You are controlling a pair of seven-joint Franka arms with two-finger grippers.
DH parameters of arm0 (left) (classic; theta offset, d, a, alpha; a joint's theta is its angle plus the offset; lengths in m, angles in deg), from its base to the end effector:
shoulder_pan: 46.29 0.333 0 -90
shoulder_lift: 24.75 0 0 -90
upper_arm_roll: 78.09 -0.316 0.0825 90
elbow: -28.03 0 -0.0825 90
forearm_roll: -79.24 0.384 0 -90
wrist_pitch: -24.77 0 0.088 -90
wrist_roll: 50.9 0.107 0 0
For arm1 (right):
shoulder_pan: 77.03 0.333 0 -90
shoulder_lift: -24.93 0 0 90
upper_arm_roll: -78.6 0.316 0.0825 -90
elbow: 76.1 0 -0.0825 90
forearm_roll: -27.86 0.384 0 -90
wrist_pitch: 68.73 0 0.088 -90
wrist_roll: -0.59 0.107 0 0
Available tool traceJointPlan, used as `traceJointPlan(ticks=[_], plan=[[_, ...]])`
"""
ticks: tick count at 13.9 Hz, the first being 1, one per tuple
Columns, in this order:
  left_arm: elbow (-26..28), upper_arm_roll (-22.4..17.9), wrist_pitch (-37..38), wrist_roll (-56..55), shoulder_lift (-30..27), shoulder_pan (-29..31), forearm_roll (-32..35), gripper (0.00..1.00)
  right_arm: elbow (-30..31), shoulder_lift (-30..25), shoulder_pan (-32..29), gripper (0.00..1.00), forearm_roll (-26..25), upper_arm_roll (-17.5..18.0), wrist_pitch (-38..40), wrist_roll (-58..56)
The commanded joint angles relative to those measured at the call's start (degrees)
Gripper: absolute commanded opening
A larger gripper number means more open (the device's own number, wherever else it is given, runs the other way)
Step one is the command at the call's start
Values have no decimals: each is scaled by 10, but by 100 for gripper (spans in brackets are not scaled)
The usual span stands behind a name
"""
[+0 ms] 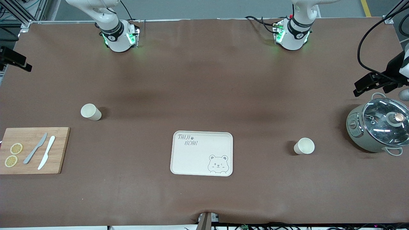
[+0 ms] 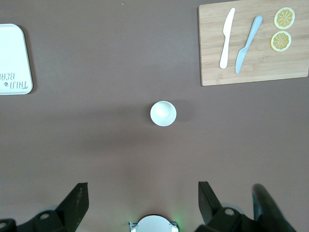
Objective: Place white IKEA cup upright on tray with both arms
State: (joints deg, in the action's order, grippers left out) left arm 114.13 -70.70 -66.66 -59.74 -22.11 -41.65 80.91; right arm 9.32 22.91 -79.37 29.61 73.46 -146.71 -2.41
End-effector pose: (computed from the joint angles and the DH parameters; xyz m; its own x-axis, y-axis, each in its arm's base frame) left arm 0.5714 -0.0225 0.6333 0.9931 0.1058 0.0503 0.1067 -0.9942 -0.0157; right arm 0.5167 -0.0651 0.6630 0.9932 -0.0709 -0.0926 -0.0747 -0.9965 -0.0384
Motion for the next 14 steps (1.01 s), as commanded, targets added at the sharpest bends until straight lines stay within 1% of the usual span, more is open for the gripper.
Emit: traceJointPlan(ticks=[1,3,4,6,8,11,13,14], plan=[[9,1,12,-8,-10,0,14,100,-2,-1,-9,100,9,4,3,5],[8,0,12,-8,-10,1,14,100,-3,0,-9,100,9,4,3,5],[7,-1,11,-8,-10,0,25,100,-3,0,-10,100,10,4,3,5],[-3,4,11,-8,-5,-2,74,100,-4,1,-11,100,10,3,3,5],[2,5,12,-3,2,1,70,100,-8,11,-11,100,11,4,2,4],[6,6,11,-8,34,-3,60,100,-8,13,-13,100,11,3,2,5],[5,6,10,-11,59,-1,24,100,-6,22,-14,100,9,3,2,5],[6,5,8,-15,75,0,19,100,-7,33,-14,100,6,3,1,4]])
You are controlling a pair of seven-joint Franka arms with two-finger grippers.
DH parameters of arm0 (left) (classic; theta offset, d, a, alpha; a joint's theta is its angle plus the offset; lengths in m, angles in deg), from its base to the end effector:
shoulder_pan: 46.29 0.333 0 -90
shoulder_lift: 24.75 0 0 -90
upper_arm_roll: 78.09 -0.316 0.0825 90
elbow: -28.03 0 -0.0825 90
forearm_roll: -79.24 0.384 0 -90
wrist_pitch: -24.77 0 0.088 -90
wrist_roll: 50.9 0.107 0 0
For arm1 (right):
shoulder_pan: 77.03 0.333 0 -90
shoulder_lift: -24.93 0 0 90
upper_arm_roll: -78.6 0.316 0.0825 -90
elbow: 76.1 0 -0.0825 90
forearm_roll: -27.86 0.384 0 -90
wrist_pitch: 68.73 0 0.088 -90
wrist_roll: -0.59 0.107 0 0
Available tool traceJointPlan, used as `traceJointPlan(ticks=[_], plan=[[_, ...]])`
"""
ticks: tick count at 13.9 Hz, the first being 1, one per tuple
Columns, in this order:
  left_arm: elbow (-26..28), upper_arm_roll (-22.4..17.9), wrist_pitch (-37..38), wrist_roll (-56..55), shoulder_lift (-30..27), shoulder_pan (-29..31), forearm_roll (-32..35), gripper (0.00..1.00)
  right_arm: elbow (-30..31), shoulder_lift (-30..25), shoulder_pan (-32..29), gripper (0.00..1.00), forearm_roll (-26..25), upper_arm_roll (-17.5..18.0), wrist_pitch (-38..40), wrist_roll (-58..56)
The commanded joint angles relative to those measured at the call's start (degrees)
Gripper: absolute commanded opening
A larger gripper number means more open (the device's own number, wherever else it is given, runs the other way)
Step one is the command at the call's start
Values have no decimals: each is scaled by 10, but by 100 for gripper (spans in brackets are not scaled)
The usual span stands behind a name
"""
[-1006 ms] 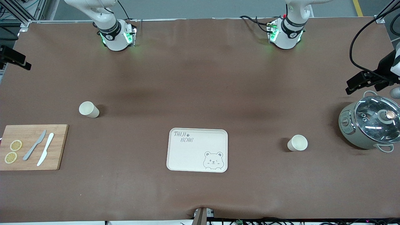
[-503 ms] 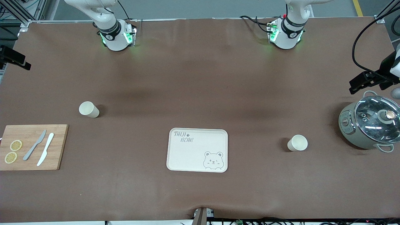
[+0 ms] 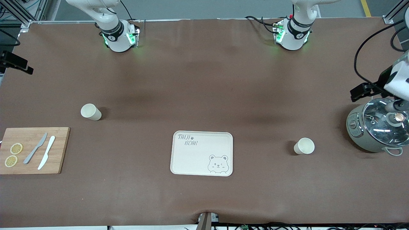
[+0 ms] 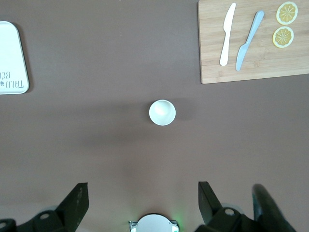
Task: Place white IKEA cup upright on tray with both arms
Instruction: 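Reach the left gripper and the right gripper down to the white cups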
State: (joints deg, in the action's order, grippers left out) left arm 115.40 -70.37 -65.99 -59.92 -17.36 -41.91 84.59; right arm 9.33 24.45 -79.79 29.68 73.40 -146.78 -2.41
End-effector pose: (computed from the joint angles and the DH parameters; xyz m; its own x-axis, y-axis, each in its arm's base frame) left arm 0.5919 -0.0198 0.5742 0.9937 0.0973 -0.0559 0.0923 -0.9920 -0.0855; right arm 0.5250 -0.0697 0.6489 0.9899 -0.0789 -0.1182 -0.0839 -0.9957 -0.0386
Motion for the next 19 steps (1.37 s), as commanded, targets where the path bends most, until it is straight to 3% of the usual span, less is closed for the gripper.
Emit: traceJointPlan(ticks=[1,2,6,9,11,16,19], plan=[[-5,-1,-1,-14,48,3,-11,100,-7,25,-9,100,-1,5,3,3],[7,-2,-10,-15,59,4,-5,100,-7,27,-10,100,-2,4,0,2],[87,2,-180,-15,81,33,-12,100,-7,79,-5,100,-3,5,2,4],[115,3,-254,-15,135,35,-13,100,-1,110,-11,100,-3,5,-5,9],[159,5,-319,-16,137,38,-22,100,17,138,-9,100,-2,5,-27,12],[170,5,-403,-15,183,34,-54,100,156,136,-36,100,2,5,-191,12],[163,5,-431,-15,208,28,-73,86,246,136,-41,100,10,5,-269,13]])
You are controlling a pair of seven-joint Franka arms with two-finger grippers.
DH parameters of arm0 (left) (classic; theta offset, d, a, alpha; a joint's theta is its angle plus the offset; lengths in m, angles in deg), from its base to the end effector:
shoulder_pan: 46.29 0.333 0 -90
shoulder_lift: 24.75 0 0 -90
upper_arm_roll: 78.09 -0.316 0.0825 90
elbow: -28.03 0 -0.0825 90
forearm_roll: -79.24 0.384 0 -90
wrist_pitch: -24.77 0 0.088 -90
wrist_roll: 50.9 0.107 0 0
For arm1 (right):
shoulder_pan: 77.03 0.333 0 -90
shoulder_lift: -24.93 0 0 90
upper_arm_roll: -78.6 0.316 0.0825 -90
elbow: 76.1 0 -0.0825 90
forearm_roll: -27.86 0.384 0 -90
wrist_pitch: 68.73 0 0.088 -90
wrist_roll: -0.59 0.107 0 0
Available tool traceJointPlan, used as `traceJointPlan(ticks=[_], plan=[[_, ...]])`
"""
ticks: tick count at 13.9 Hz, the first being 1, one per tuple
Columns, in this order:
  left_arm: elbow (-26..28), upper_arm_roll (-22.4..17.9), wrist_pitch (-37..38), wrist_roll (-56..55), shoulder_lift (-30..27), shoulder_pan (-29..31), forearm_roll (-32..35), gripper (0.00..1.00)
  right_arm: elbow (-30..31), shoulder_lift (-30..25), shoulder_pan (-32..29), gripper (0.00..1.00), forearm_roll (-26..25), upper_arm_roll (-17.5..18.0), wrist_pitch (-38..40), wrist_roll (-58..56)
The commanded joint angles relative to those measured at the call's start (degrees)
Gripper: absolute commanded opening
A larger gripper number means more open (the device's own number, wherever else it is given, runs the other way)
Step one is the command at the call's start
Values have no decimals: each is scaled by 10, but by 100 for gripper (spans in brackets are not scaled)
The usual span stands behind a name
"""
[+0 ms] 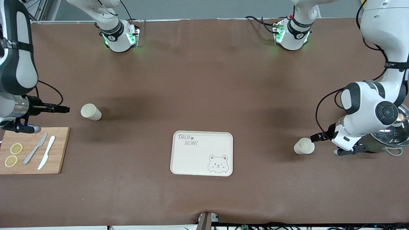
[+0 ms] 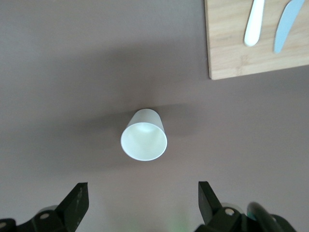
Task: Place white IKEA cup upright on tray with both arms
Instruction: 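Reach the left gripper and the right gripper down to the white cups, then close the left gripper and the right gripper around the cups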
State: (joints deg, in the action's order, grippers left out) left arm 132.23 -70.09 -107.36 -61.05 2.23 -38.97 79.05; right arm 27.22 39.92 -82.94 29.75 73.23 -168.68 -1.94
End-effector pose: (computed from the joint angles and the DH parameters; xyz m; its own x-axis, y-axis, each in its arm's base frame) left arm 0.6502 -0.0011 0.2836 0.9832 0.1824 0.0085 0.1814 -0.9810 0.0682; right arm 0.5782 -0.1093 0.3788 0.9373 -0.1524 -0.3133 -0.1666 -0.9859 -0.0187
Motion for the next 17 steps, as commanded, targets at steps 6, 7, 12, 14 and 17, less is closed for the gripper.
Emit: traceJointPlan(ticks=[6,7,12,14,17], plan=[[-22,3,-42,4,54,-4,-35,48,200,-22,-21,100,12,6,-228,9],[-24,3,-44,4,61,-3,-36,39,220,-25,-20,100,12,7,-250,9],[-31,3,-45,-5,69,-23,-35,0,276,-25,-22,94,12,7,-325,9],[-38,3,-45,-4,69,-31,-35,0,276,-23,-21,70,13,7,-327,9],[-51,3,-44,-7,63,-57,-36,0,279,-22,-22,31,13,7,-329,9]])
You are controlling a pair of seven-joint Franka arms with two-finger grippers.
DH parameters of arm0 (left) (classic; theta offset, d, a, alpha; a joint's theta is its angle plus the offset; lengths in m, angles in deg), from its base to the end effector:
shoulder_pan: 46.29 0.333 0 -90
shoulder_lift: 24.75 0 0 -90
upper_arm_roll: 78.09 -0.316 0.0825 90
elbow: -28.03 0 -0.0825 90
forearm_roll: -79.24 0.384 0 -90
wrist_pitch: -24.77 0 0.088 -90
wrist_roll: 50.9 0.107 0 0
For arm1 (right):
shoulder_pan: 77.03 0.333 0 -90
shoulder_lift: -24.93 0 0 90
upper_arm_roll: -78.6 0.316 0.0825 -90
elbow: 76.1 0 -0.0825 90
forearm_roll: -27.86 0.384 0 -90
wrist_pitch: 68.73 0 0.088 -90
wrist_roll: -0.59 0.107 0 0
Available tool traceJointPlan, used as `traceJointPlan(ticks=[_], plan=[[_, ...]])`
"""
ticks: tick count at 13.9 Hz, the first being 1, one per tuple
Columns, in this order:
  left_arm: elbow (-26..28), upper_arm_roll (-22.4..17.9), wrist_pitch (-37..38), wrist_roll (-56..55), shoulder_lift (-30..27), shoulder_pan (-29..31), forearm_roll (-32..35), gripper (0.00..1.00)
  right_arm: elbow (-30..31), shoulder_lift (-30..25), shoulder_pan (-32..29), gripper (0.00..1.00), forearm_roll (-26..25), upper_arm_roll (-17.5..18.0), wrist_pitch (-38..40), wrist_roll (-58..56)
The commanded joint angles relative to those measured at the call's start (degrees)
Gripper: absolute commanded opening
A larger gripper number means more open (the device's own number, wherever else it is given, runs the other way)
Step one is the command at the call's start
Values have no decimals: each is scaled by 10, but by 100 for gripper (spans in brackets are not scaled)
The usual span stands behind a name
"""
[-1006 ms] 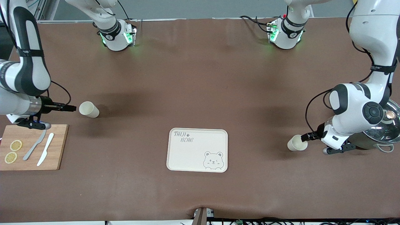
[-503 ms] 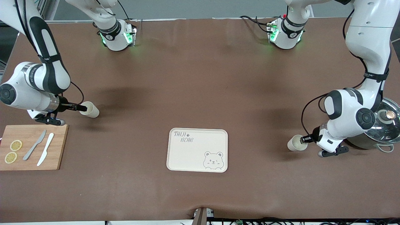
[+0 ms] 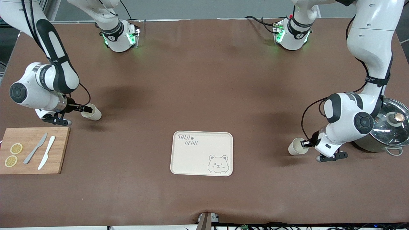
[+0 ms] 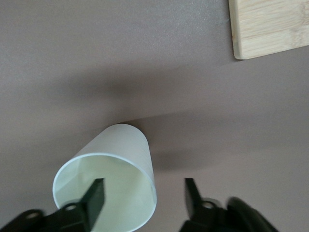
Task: Place white IKEA cup upright on tray with both arms
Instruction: 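Carry the cup with the left gripper onto the bear tray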
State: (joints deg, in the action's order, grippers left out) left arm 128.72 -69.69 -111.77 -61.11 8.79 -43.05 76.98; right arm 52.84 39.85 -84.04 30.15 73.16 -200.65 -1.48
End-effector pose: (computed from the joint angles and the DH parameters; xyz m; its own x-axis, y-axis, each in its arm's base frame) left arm 0.6668 -0.0518 0.2423 0.9895 0.1429 0.0224 0.1395 -0.9836 0.1147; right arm 0.5061 -0.1117 0.2334 0.9573 -0.2036 -0.2053 -0.2094 -0.9778 -0.0066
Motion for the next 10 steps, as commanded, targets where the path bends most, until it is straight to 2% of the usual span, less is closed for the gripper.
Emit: traceJointPlan(ticks=[1,2,3,4,7,10], plan=[[-25,-1,10,-16,-4,-24,-15,0,23,-21,-11,21,9,8,-9,4],[-28,-1,17,-33,-6,-37,-15,0,23,-21,-11,12,9,8,-10,4],[-33,-1,23,-52,-8,-48,-15,0,23,-21,-11,8,8,8,-10,4],[-33,-1,30,-76,-15,-66,-15,0,23,-21,-10,0,8,8,-11,4],[-46,-1,32,-167,-20,-117,-15,0,21,-20,-7,0,8,8,-11,1],[-91,-1,32,-278,8,-174,-15,0,18,-22,-7,0,8,8,-10,-3]])
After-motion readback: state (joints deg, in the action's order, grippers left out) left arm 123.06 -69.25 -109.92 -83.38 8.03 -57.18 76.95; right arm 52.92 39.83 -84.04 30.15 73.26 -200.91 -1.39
